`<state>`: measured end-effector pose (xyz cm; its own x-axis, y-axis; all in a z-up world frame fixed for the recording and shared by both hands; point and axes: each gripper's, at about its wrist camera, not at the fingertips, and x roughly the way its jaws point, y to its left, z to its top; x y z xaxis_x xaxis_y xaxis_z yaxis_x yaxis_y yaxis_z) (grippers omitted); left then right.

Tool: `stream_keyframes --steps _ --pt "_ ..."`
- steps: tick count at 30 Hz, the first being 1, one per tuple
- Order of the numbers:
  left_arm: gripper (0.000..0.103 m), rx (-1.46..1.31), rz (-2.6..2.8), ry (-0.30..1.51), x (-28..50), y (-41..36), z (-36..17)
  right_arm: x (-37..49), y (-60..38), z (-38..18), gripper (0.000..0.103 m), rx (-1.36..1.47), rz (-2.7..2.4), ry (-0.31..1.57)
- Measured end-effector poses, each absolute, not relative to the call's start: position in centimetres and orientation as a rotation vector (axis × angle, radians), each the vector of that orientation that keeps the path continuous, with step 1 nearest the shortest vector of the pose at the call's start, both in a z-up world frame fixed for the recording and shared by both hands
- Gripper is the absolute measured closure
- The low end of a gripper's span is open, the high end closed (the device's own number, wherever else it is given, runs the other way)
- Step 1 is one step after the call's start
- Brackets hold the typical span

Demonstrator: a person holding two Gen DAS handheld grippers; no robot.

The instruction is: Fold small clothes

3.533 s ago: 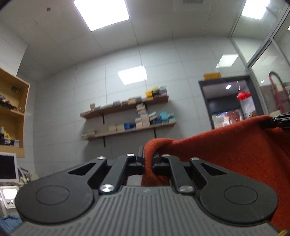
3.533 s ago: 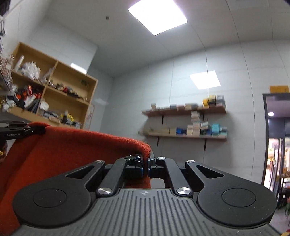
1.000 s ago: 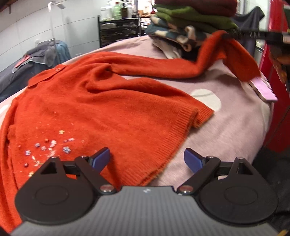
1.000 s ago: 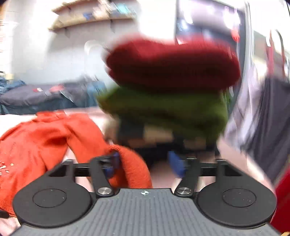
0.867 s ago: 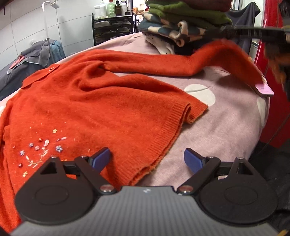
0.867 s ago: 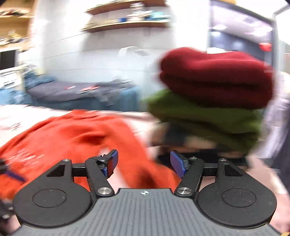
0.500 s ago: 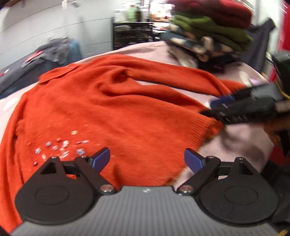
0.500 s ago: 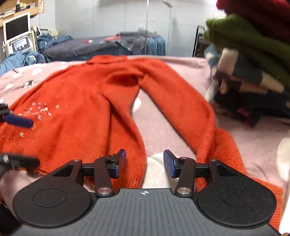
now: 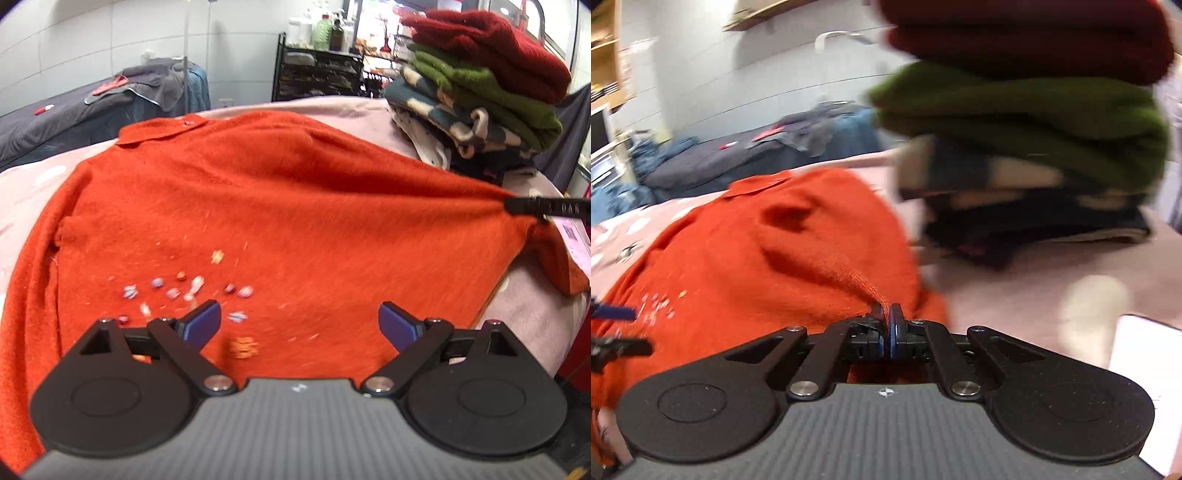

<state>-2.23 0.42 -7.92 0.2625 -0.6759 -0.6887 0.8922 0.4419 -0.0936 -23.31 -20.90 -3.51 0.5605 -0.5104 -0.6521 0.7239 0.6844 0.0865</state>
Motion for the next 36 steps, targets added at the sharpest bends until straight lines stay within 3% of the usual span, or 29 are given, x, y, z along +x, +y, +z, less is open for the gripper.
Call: stream_keyframes --steps 3,5,6,8,13,18,23,36 --pt "0.009 0.392 -1.076 0.735 -2.7 0.2 -8.4 -23.5 -21.2 -4.6 0.098 0.425 -0.691 0.696" --pt "0.009 0.414 -1.061 0.741 -2.9 0.1 -8.6 -23.4 -20.4 -4.3 0.074 0.365 -0.711 0.699" --pt "0.009 0.416 -1.056 0.739 -3.0 0.2 -8.6 -23.2 -19.8 -3.9 0.068 0.313 -0.734 0.697" --pt "0.009 0.396 -1.058 0.735 -3.0 0.4 -8.4 -23.4 -18.8 -2.8 0.046 0.219 -0.793 0.665" --pt "0.006 0.363 -1.008 0.739 -2.4 0.5 -8.7 -23.6 -17.9 -0.9 0.043 0.167 -0.729 0.579" --pt "0.006 0.279 -0.922 0.71 -1.8 0.5 -9.1 -22.4 -17.1 -1.5 0.043 0.296 -0.594 0.571" --pt "0.0 0.202 -0.833 0.609 -0.4 -0.3 -9.2 -21.2 -16.3 -1.9 0.021 0.309 -0.549 0.578" --pt "0.0 0.2 -0.614 0.679 3.4 -4.5 -13.8 -18.6 -15.5 -2.4 0.013 0.314 -0.507 0.611"
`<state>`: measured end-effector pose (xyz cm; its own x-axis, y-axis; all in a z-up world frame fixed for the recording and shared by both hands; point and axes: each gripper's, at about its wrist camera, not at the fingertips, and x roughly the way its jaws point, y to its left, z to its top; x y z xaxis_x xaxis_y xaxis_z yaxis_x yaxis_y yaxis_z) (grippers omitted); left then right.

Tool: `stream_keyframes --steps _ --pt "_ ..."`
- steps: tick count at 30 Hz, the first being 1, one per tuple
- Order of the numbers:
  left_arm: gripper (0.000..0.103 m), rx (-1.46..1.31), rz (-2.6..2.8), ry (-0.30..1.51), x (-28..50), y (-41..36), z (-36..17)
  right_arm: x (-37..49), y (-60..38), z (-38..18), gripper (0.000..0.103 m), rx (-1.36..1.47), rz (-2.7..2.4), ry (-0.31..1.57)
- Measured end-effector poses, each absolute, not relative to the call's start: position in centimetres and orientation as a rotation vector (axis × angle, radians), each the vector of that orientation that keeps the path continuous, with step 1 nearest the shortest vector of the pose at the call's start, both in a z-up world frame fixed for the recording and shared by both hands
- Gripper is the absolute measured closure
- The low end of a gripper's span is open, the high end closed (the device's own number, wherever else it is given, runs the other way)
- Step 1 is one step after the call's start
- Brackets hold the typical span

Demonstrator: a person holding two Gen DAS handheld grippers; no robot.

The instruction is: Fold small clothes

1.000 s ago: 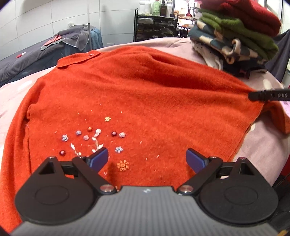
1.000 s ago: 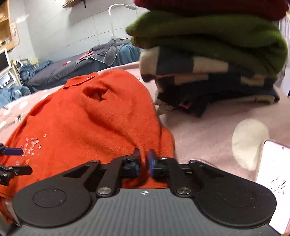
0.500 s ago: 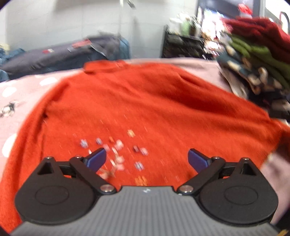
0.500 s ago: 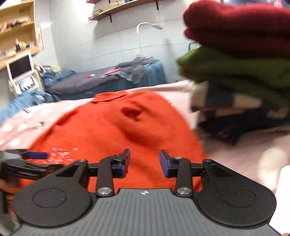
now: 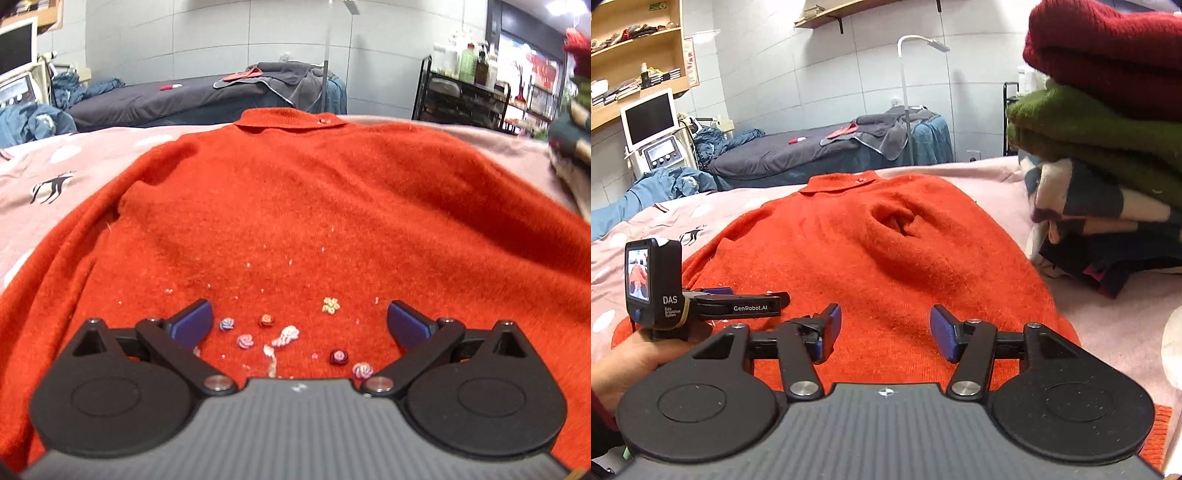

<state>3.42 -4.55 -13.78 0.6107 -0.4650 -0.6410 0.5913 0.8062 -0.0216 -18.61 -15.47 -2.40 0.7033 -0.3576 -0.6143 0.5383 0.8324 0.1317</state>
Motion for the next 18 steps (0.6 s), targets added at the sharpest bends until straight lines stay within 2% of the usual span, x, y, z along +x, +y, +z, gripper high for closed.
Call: stream_keyframes --steps 3,7,18 --pt "0.0 0.189 -0.619 0.684 3.8 -4.5 -13.8 -18.2 -15.5 -2.4 0.012 0.316 -0.497 0.615" --pt "0.0 0.189 -0.619 0.683 3.9 -4.5 -13.9 -17.8 -15.3 -2.7 0.003 0.308 -0.493 0.622" --pt "0.0 0.187 -0.62 0.682 3.6 -4.2 -14.0 -16.9 -14.2 -3.1 0.0 0.279 -0.468 0.644"
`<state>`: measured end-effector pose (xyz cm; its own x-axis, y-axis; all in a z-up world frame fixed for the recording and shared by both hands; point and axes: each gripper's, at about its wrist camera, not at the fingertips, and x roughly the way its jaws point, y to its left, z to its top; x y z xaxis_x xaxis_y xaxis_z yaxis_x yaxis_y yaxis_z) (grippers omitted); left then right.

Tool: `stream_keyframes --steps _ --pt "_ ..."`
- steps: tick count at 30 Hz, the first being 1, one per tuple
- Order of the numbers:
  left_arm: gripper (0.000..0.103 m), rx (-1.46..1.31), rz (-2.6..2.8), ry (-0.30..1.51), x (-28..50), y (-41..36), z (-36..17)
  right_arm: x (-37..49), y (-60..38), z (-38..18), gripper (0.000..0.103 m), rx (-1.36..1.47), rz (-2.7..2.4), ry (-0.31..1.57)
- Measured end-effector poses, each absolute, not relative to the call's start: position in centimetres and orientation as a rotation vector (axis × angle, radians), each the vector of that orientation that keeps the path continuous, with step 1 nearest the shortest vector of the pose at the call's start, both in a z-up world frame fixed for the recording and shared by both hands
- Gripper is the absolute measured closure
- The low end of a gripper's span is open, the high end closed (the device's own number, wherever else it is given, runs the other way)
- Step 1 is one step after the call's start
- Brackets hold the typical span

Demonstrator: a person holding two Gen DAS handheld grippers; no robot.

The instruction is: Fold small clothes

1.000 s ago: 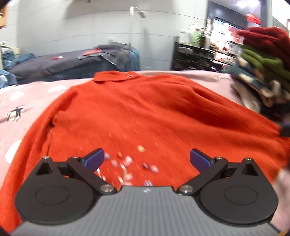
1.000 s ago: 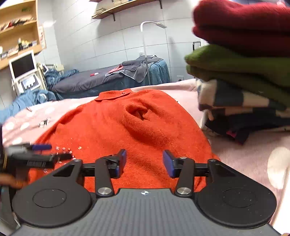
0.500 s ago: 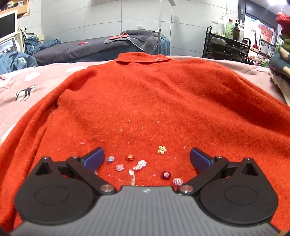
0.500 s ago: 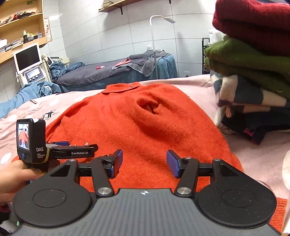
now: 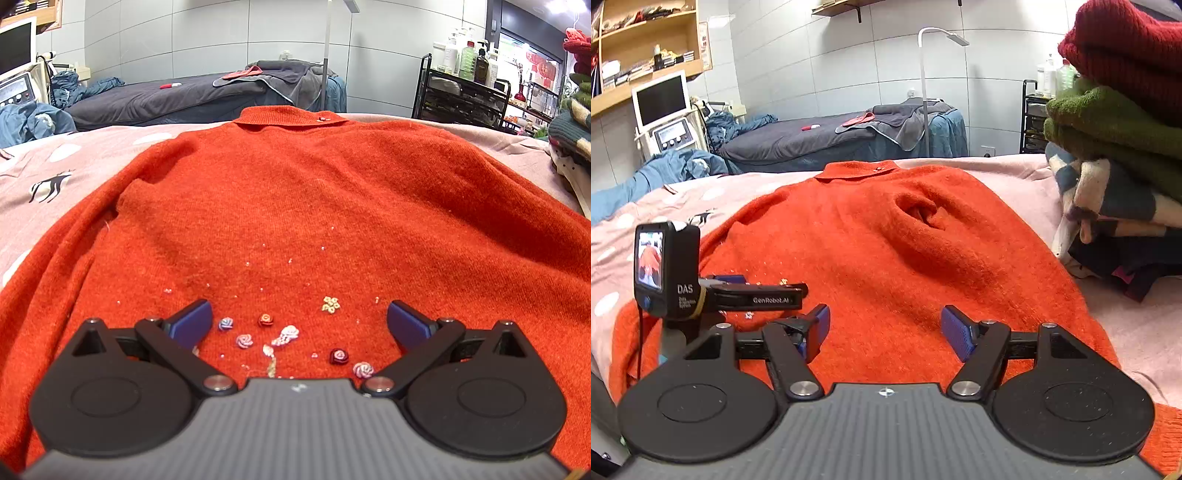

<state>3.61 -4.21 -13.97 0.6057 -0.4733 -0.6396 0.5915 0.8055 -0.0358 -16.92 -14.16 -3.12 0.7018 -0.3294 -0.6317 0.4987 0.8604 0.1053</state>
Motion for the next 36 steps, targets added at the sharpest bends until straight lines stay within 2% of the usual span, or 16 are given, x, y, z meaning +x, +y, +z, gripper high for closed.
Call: stream_keyframes --steps 25,34,36 --pt "0.0 0.186 -0.619 0.681 3.6 -4.2 -14.0 -17.5 -15.0 -4.4 0.0 0.343 -0.494 0.667" --pt "0.0 0.197 -0.616 0.68 3.7 -4.4 -13.9 -19.2 -15.7 -2.8 0.0 0.248 -0.577 0.6" --pt "0.0 0.209 -0.608 0.671 3.4 -4.5 -13.9 -20.6 -16.7 -2.3 0.003 0.226 -0.643 0.603"
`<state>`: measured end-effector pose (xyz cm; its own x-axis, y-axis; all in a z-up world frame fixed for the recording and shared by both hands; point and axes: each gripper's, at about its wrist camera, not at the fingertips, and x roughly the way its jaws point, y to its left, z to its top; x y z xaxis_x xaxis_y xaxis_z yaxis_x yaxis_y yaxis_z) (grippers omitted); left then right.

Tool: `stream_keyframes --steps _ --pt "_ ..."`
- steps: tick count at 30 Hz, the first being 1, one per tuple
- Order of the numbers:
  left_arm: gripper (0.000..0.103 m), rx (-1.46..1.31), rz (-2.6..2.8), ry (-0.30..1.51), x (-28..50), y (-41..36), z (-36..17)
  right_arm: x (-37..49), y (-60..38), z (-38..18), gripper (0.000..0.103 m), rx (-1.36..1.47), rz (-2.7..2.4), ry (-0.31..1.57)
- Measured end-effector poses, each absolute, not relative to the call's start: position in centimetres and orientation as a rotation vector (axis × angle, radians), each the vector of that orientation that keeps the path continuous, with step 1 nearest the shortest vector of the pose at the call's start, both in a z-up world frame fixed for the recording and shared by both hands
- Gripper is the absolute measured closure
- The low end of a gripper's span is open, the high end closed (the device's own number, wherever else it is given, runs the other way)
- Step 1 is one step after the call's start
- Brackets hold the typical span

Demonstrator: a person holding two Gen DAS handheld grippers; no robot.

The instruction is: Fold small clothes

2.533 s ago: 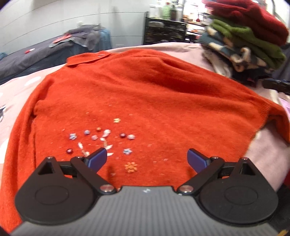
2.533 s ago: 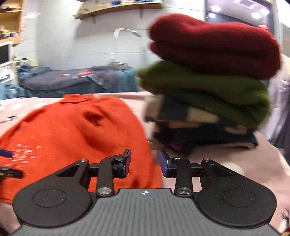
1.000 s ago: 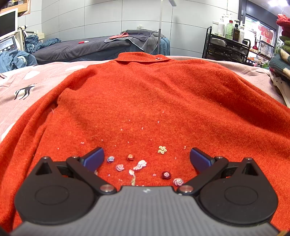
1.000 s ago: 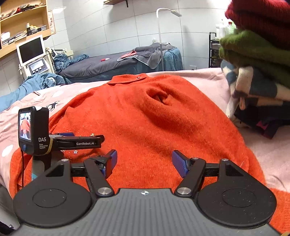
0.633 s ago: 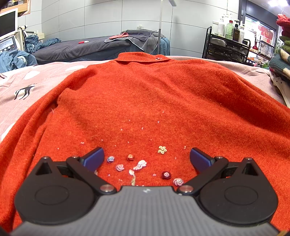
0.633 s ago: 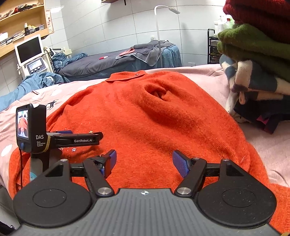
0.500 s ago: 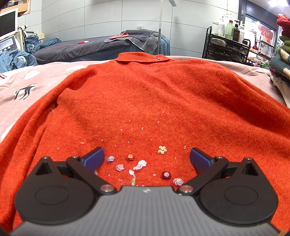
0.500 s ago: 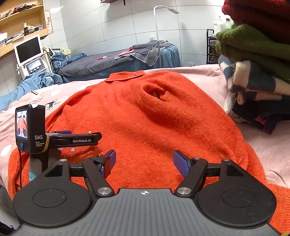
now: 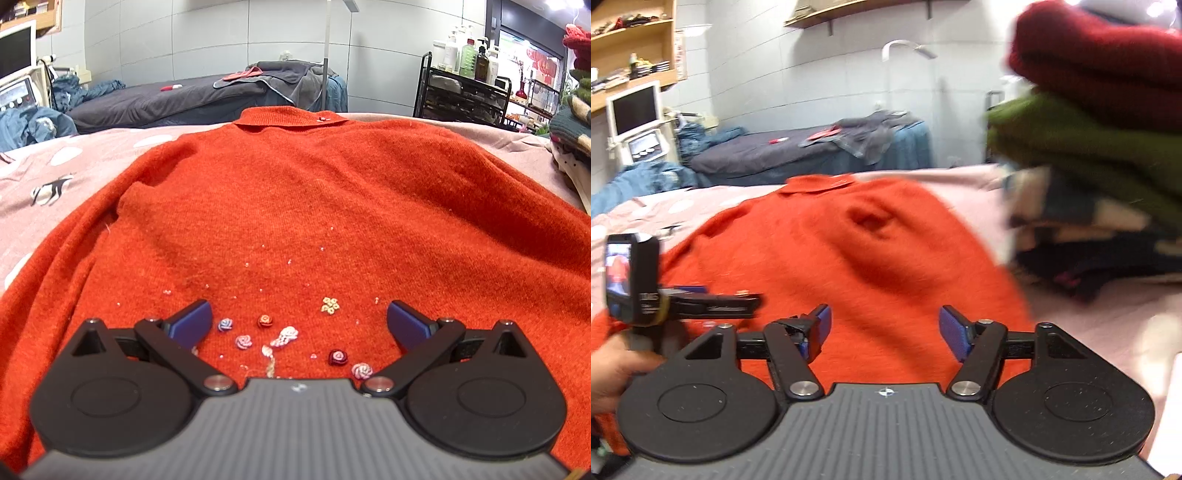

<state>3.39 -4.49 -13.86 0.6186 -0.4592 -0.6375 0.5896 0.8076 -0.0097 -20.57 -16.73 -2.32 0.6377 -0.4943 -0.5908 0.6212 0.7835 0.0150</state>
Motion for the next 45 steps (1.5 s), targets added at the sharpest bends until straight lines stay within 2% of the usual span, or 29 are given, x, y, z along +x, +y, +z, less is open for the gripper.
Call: stream_keyframes --steps 3,5,7,14,21,27,28,29,32,33,34,35,37,40,42,45 --pt "0.0 0.209 -0.606 0.677 3.3 -4.5 -13.8 -23.2 -18.8 -1.7 0.008 0.231 -0.725 0.637" --pt "0.0 0.215 -0.601 0.68 3.3 -4.7 -13.7 -24.9 -19.6 -1.2 0.025 0.225 -0.758 0.674" --pt "0.0 0.225 -0.589 0.686 3.2 -4.9 -13.6 -26.1 -19.6 -0.8 0.032 0.204 -0.746 0.72" --pt "0.0 0.249 -0.57 0.775 3.3 -5.2 -12.4 -27.1 -17.2 -0.8 0.039 0.134 -0.63 0.802" --pt "0.0 0.224 -0.686 0.861 1.5 -4.0 -9.7 -28.4 -18.3 -0.6 0.038 0.135 -0.718 0.827" --pt "0.0 0.284 -0.751 0.855 -0.7 -4.8 -9.0 -26.9 -20.2 -3.1 0.039 -0.01 -0.582 0.967" --pt "0.0 0.304 -0.754 0.85 -1.0 -4.9 -8.9 -26.7 -20.6 -3.6 0.034 -0.034 -0.545 0.992" --pt "0.0 0.319 -0.757 0.849 -1.3 -5.1 -8.9 -26.5 -21.2 -4.2 0.022 -0.041 -0.492 1.022" --pt "0.0 0.332 -0.769 0.86 -1.7 -5.1 -9.0 -26.6 -22.5 -4.9 0.01 -0.046 -0.395 1.0" --pt "0.0 0.334 -0.773 0.869 -1.8 -5.2 -9.1 -26.6 -22.9 -5.1 0.012 -0.022 -0.373 1.01" --pt "0.0 0.336 -0.776 0.875 -1.6 -5.2 -9.1 -26.6 -23.2 -4.9 0.02 0.006 -0.357 1.015" --pt "0.0 0.337 -0.778 0.877 -1.6 -5.2 -9.1 -26.6 -23.5 -4.6 0.056 0.059 -0.325 1.026" --pt "0.0 0.336 -0.782 0.875 -1.5 -5.3 -9.1 -26.6 -23.5 -3.9 0.094 0.133 -0.301 1.027" --pt "0.0 0.342 -0.794 0.885 -1.5 -5.6 -9.2 -28.6 -25.4 -1.4 0.095 0.443 -0.303 0.858" --pt "0.0 0.349 -0.801 0.887 -1.6 -5.8 -9.2 -30.9 -27.0 0.8 0.095 0.673 -0.299 0.665" --pt "0.0 0.353 -0.811 0.891 -1.7 -5.9 -9.3 -34.3 -28.5 4.7 0.095 0.836 -0.298 0.36"
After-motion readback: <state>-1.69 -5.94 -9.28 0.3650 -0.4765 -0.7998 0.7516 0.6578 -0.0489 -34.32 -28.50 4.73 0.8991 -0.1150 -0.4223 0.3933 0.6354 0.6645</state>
